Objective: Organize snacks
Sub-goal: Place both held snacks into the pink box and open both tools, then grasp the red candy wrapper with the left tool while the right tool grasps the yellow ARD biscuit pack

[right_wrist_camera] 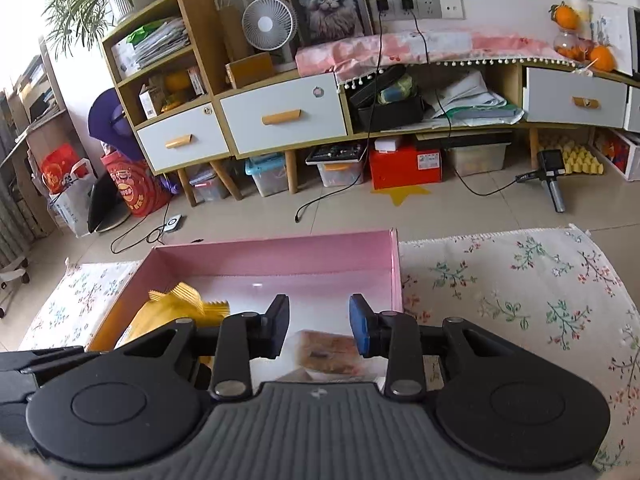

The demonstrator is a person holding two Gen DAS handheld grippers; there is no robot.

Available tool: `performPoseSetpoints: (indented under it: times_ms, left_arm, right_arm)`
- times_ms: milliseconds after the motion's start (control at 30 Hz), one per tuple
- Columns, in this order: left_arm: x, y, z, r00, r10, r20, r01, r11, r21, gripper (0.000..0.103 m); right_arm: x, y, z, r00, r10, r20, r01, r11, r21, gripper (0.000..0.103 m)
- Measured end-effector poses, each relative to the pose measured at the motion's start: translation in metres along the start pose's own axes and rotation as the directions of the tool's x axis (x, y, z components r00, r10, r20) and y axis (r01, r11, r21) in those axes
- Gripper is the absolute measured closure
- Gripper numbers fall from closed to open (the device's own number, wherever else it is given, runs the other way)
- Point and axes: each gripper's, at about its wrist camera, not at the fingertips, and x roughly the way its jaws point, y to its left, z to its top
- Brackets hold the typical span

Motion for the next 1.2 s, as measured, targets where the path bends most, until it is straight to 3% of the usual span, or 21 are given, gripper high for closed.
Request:
performPoseSetpoints:
  times_ms: [167,233,300,533,767,1200]
  left_arm:
    - [0.0,-0.003,-0.001,1.0,-0.003,0.011,0.003,1.0,0.012,0.058]
    - [-0.002,-0.006,-0.001,1.0,0.005,0.02,-0.005,1.0,0.018,0.041]
    - [-0.008,-0.009,-0.002,0.999,0.009,0.037,-0.01,0.999,0.035,0.033]
    - [-0.032,-0.014,-0.006,0.999,0.013,0.034,-0.015,0.998,0.054,0.016]
    - [-0.062,-0.02,-0.018,0.999,0.032,0.009,-0.033,0.996,0.086,0.009]
    - [-0.112,-0.023,-0.056,0.998,0.037,-0.046,-0.033,0.995,0.09,0.006]
  right_arm:
    - [0.001,0.005,-0.001,1.0,-0.005,0.005,0.005,1.0,-0.023,0.071]
    - [-0.001,0.004,-0.001,1.0,-0.001,0.001,0.001,1.0,-0.015,0.062]
    - [-0.006,0.003,0.001,1.0,0.002,0.009,-0.002,1.0,-0.014,0.047]
    - [-0.024,0.004,0.003,1.0,-0.014,0.007,0.014,1.0,-0.02,0.023]
    - [-0.045,0.012,-0.006,0.999,-0.031,-0.014,0.03,0.999,-0.038,0.009]
    - [-0.081,0.02,-0.031,0.994,-0.079,-0.071,0.072,0.993,-0.096,0.0]
